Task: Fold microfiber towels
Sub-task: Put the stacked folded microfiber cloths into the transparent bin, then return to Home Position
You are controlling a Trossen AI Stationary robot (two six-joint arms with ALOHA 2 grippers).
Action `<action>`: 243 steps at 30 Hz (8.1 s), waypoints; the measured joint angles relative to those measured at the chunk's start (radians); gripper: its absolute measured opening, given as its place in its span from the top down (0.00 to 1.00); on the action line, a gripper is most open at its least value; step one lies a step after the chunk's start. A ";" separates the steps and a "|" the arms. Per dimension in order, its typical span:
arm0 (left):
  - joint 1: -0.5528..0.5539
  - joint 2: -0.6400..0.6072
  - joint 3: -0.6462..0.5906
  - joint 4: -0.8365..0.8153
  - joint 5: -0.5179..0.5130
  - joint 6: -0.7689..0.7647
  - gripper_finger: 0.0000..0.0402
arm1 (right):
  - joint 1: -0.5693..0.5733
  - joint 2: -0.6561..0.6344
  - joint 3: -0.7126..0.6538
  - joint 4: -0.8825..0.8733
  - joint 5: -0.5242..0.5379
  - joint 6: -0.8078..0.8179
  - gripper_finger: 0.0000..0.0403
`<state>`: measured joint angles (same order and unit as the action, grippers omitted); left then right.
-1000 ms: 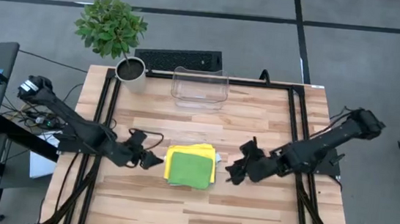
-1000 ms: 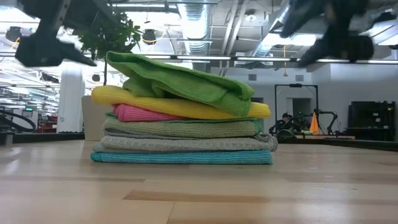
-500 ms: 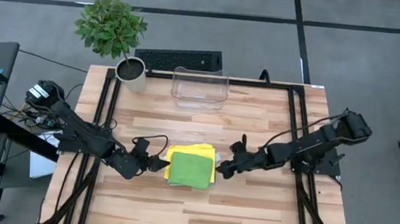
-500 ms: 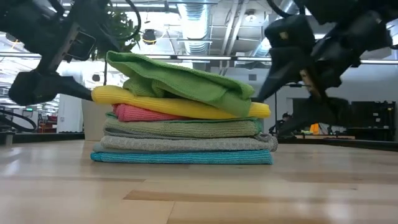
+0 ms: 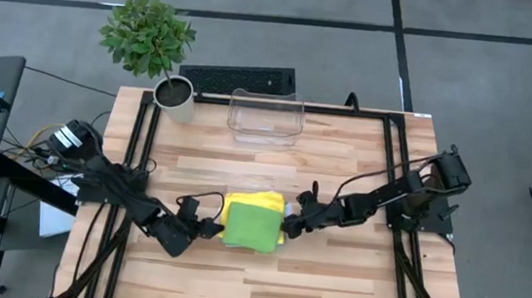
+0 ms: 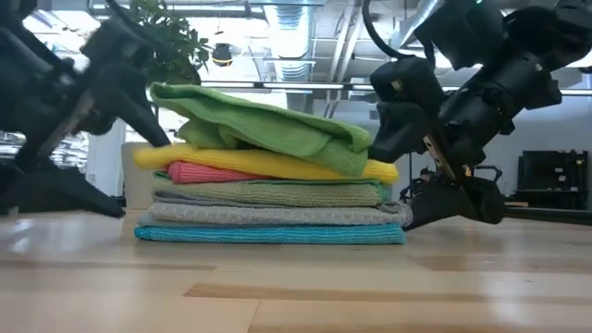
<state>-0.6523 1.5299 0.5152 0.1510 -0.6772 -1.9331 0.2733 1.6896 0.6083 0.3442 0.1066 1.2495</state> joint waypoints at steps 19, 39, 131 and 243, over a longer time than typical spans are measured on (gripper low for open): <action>0.185 0.154 0.005 0.229 0.093 0.031 0.18 | -0.087 0.045 0.012 0.073 0.039 0.022 0.14; 0.221 0.210 0.015 0.365 0.021 0.145 0.81 | -0.114 0.201 0.158 0.162 -0.089 -0.044 0.79; 1.388 0.139 0.598 -0.301 0.841 1.059 0.31 | -0.894 0.207 0.934 -0.966 -0.146 -0.797 0.27; 1.127 -1.382 -0.260 -0.320 0.823 1.420 0.57 | -0.473 -1.236 -0.160 -0.384 0.081 -0.924 0.27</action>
<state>0.4744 0.1474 0.2556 -0.1686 0.1453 -0.5127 -0.1999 0.4533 0.4482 -0.0397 0.1875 0.3251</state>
